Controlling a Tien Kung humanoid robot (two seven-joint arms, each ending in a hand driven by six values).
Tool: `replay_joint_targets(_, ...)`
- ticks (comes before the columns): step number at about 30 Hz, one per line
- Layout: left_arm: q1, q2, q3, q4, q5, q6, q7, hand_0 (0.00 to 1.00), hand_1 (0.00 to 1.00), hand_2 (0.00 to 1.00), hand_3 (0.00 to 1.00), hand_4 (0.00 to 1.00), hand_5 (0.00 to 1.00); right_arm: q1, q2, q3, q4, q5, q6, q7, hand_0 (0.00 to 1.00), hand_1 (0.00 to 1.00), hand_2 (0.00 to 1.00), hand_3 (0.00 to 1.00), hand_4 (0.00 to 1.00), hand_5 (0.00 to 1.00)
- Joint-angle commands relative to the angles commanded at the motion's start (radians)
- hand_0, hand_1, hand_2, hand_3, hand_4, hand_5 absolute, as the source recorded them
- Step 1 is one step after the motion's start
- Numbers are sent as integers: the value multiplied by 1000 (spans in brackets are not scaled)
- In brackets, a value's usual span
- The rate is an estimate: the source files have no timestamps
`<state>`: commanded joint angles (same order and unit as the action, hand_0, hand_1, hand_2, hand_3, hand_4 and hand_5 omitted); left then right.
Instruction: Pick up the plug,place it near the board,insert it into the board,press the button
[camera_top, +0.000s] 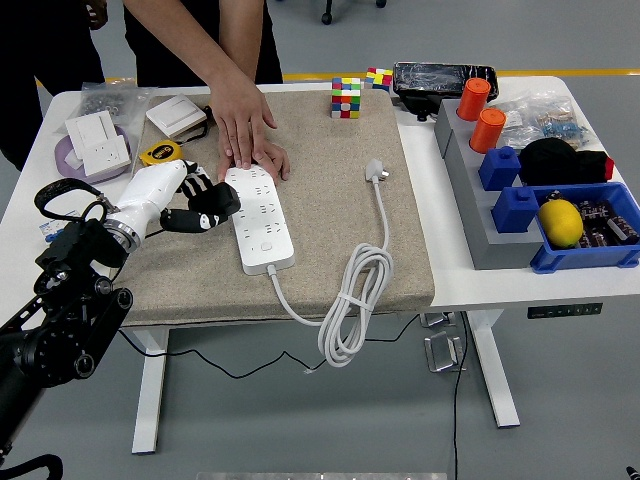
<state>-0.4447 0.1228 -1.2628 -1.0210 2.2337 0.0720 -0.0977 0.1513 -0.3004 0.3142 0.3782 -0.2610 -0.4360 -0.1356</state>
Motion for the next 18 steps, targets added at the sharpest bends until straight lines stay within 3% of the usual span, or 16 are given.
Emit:
replay_joint_targets(9,-50,26,131,-17,-12,7,-24,491,470,381,420,613,55,1,-2,-8,0,2,0,0,866,826,794,795,998,938)
replay_joint_targets(13,-83,29,192,18,2,17,-43,491,471,382,420,613,56,4,-3,-11,1,3,1,0,866,825,794,795,998,938)
replay_joint_targets(18,-115,19,214,97,17,33,-65,491,471,382,420,613,56,6,-5,-14,1,4,1,0,866,825,794,795,998,938)
